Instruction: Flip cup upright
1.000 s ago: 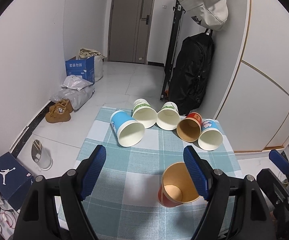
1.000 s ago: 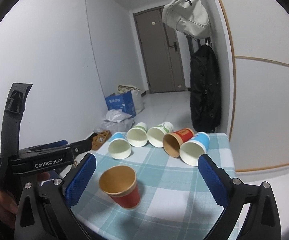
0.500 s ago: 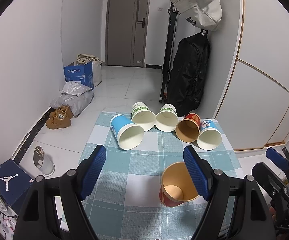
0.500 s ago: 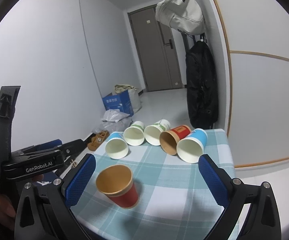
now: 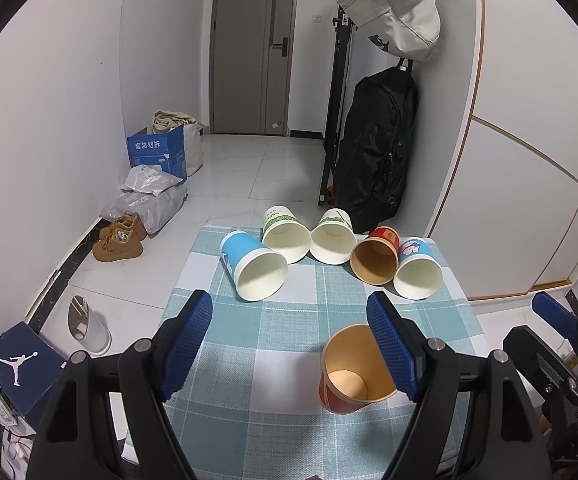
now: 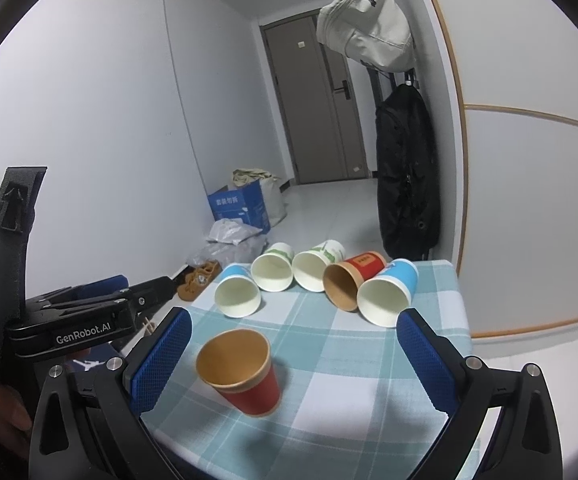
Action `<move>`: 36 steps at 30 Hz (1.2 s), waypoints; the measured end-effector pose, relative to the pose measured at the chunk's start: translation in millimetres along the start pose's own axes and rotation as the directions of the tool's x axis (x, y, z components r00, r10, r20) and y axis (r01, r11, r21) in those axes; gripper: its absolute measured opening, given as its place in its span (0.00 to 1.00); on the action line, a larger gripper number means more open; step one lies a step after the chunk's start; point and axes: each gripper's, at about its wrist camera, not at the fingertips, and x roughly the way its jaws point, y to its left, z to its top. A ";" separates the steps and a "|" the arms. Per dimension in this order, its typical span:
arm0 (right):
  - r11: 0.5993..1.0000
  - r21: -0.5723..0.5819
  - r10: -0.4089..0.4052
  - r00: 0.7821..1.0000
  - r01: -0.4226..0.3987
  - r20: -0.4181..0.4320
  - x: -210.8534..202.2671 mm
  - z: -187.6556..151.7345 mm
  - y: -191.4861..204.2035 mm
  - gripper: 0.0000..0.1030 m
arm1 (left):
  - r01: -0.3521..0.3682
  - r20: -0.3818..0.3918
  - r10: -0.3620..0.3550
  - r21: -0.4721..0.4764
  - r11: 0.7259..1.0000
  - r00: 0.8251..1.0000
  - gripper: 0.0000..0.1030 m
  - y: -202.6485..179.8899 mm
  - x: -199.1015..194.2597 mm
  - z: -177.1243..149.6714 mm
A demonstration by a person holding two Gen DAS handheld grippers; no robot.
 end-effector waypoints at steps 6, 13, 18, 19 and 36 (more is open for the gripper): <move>1.000 0.002 0.003 1.000 -0.003 -0.004 0.5 -0.2 0.5 1.00 | 0.009 0.008 -0.009 0.000 1.000 1.000 0.74 0.3 -1.2 -0.1; 1.000 -0.002 0.011 1.000 -0.011 -0.017 1.6 -1.4 1.8 1.00 | 0.001 0.011 -0.001 0.002 1.000 1.000 0.74 0.0 -2.4 0.4; 1.000 -0.001 0.009 1.000 -0.009 -0.014 1.3 -1.3 0.7 1.00 | 0.007 -0.003 -0.007 0.003 1.000 1.000 0.74 0.1 -0.9 -0.1; 1.000 0.002 0.010 1.000 -0.010 -0.015 1.7 -1.4 0.2 1.00 | 0.006 -0.002 -0.006 0.000 1.000 1.000 0.74 0.6 -1.0 0.1; 1.000 0.006 0.002 1.000 -0.002 -0.006 1.0 -0.1 -1.0 1.00 | -0.001 -0.001 0.001 0.004 1.000 1.000 0.74 -0.6 -0.2 -1.1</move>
